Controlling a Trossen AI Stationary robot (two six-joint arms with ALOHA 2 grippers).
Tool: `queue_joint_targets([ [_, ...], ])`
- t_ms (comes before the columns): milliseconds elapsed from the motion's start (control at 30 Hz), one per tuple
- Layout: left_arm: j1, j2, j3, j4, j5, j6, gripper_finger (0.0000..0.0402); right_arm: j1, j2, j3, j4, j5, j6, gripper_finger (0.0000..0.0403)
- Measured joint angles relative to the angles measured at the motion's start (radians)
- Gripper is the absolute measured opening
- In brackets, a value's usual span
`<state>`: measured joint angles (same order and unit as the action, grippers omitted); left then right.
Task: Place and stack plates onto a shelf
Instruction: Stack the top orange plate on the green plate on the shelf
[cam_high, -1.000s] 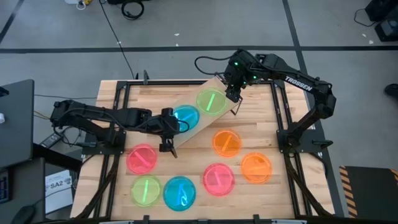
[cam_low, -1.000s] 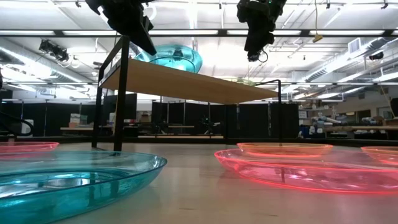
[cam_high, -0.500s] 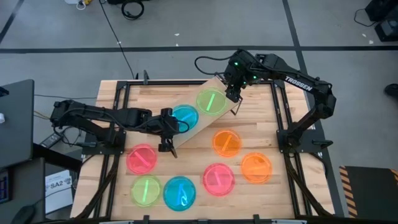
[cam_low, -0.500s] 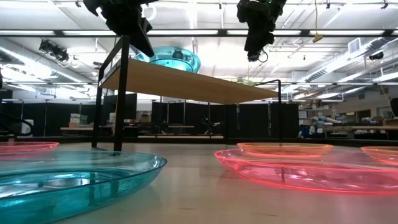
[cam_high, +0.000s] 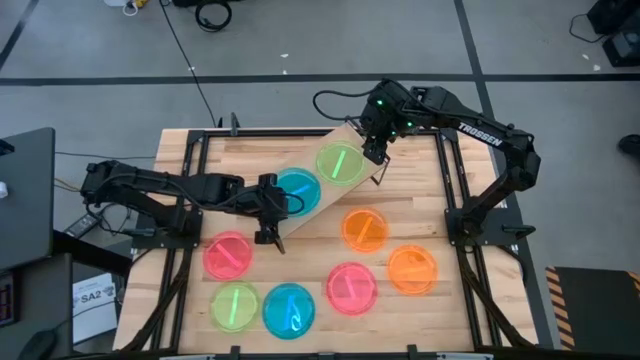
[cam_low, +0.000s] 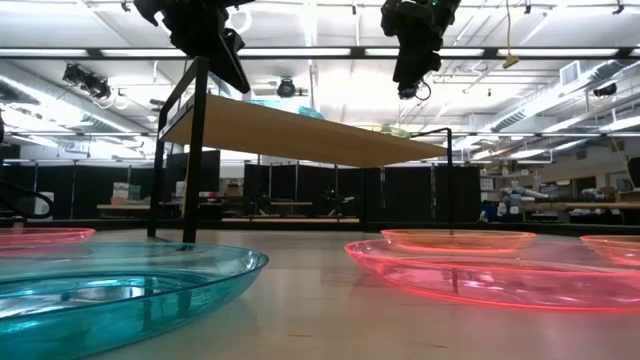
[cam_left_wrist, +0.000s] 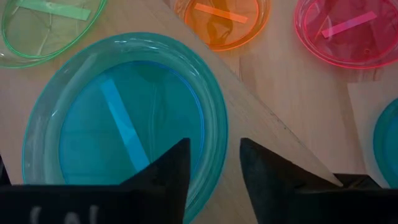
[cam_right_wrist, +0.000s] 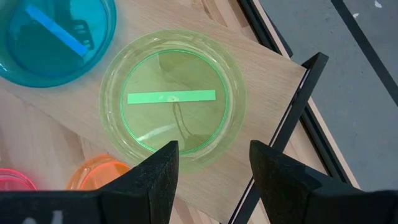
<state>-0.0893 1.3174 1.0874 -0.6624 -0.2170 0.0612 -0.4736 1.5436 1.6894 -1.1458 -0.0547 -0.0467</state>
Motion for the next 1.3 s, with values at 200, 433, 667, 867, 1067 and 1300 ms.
queue_joint_targets([
  [200,0.0,0.0,0.0,0.0,0.0,0.0,0.0188,0.0,0.0,0.0,0.0,0.0,0.0,0.0203],
  [433,0.0,0.0,0.0,0.0,0.0,0.001,0.0214,0.0,0.0,0.0,0.0,0.0,0.0,0.0203],
  [667,0.0,0.0,0.0,0.001,0.0,0.001,0.0217,0.0,0.0,0.0,0.0,0.0,0.0,0.0203],
  [867,0.0,0.0,0.0,0.006,0.0,0.001,0.0217,0.0,0.0,0.0,0.0,0.0,0.0,0.0203],
  [1067,0.0,0.0,0.0,0.026,0.0,0.003,0.0217,0.0,0.0,0.0,0.0,0.0,0.0,0.0203],
  [1300,0.0,0.0,0.0,0.025,0.0,0.002,0.0217,0.0,0.0,0.0,-0.001,0.0,0.0,0.0203],
])
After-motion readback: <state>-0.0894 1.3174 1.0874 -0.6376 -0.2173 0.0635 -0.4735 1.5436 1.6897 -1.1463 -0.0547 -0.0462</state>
